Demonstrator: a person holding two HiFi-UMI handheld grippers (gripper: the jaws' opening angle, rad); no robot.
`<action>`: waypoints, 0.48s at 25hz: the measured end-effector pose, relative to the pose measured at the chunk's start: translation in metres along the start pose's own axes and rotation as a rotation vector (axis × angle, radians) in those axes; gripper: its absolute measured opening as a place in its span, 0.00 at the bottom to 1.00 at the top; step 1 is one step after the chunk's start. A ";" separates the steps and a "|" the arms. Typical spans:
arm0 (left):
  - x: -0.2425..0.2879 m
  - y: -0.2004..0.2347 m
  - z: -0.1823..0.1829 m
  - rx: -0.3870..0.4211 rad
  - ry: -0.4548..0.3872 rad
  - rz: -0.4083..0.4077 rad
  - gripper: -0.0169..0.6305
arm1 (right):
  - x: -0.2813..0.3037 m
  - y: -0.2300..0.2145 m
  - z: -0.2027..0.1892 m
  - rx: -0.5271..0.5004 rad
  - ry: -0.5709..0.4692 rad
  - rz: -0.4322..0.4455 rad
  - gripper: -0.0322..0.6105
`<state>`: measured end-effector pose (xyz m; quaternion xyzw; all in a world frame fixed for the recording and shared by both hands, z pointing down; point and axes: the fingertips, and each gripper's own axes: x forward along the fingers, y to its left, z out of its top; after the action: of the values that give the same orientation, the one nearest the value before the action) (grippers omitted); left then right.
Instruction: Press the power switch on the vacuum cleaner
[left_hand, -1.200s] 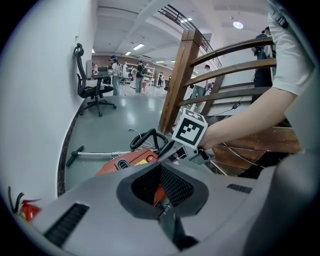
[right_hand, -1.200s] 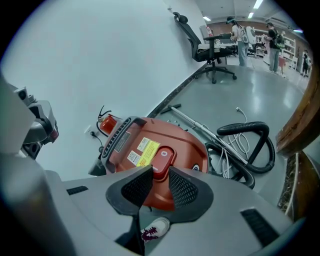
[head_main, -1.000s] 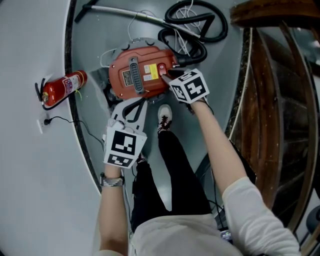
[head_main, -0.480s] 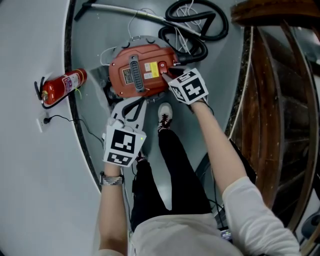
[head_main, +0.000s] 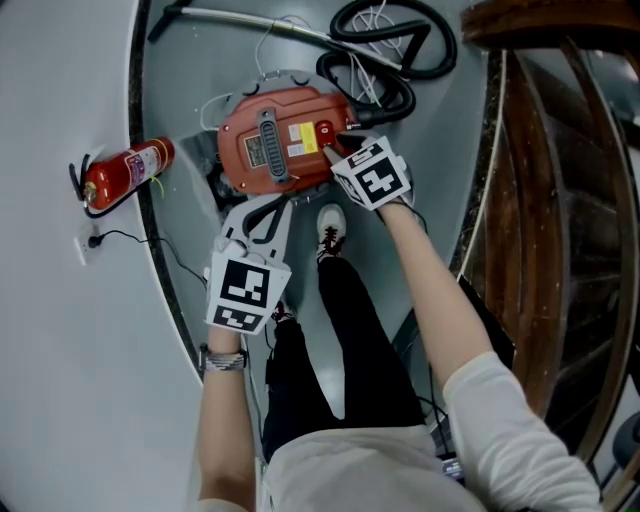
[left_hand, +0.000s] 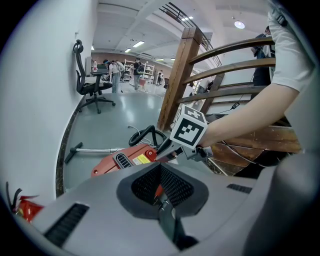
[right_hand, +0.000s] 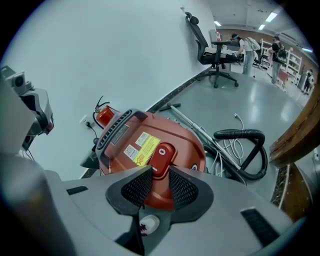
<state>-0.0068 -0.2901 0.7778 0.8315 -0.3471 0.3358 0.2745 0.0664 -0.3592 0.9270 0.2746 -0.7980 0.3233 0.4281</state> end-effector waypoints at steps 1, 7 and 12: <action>0.000 0.000 0.000 0.000 0.001 0.001 0.02 | 0.000 0.000 0.000 0.002 -0.001 0.000 0.23; -0.011 -0.003 0.009 0.003 -0.010 0.007 0.02 | -0.004 -0.002 -0.002 0.036 0.000 -0.009 0.23; -0.025 0.002 0.012 0.004 -0.022 0.024 0.02 | -0.014 0.004 -0.001 -0.009 0.000 -0.012 0.23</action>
<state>-0.0174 -0.2903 0.7521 0.8314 -0.3596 0.3306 0.2651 0.0708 -0.3541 0.9142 0.2773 -0.7979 0.3172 0.4311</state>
